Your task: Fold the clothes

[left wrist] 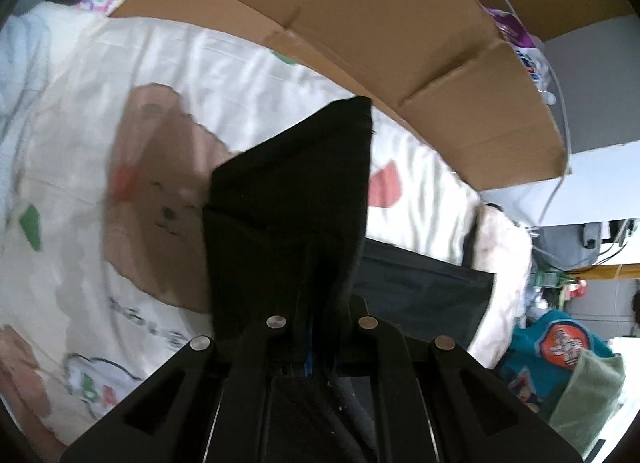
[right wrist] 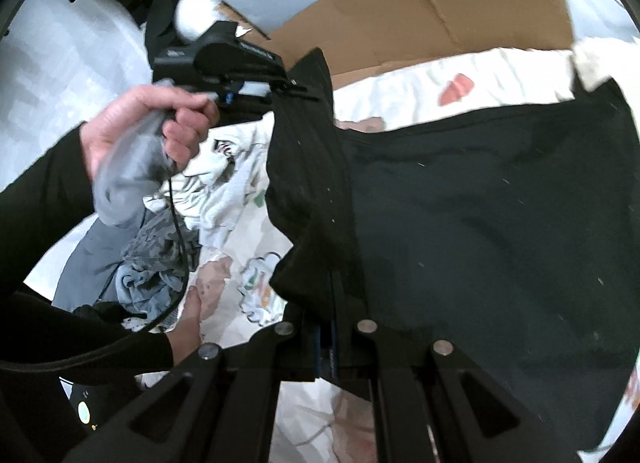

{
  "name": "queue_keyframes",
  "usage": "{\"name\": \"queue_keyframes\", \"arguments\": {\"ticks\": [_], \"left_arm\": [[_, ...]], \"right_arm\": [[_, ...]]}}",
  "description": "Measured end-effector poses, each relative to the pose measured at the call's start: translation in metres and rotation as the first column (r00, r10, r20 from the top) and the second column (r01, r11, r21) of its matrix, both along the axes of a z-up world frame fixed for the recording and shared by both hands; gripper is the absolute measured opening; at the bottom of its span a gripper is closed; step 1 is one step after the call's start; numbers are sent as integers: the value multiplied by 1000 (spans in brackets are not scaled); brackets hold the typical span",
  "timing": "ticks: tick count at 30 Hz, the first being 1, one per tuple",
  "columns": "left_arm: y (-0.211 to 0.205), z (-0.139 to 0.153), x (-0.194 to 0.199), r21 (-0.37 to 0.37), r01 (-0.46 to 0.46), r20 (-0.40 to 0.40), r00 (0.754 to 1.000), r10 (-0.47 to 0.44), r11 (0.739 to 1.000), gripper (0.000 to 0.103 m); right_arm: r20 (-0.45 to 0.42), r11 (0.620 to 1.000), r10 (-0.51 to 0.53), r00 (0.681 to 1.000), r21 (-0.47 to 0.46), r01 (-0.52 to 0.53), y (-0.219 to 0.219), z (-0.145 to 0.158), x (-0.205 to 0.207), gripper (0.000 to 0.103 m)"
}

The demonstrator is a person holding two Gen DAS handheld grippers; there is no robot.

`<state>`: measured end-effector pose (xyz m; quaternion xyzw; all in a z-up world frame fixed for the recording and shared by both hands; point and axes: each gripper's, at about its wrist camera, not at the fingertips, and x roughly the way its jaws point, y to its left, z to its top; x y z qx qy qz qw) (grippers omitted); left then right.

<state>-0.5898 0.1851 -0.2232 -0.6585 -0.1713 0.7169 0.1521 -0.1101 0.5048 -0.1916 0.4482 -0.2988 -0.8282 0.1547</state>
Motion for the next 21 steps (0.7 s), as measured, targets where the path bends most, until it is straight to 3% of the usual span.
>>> {"name": "queue_keyframes", "arguments": {"ticks": [21], "left_arm": [[133, 0, 37, -71, 193, -49, 979, -196, 979, 5]], "right_arm": [[86, 969, -223, 971, -92, 231, 41, -29, 75, 3]]}}
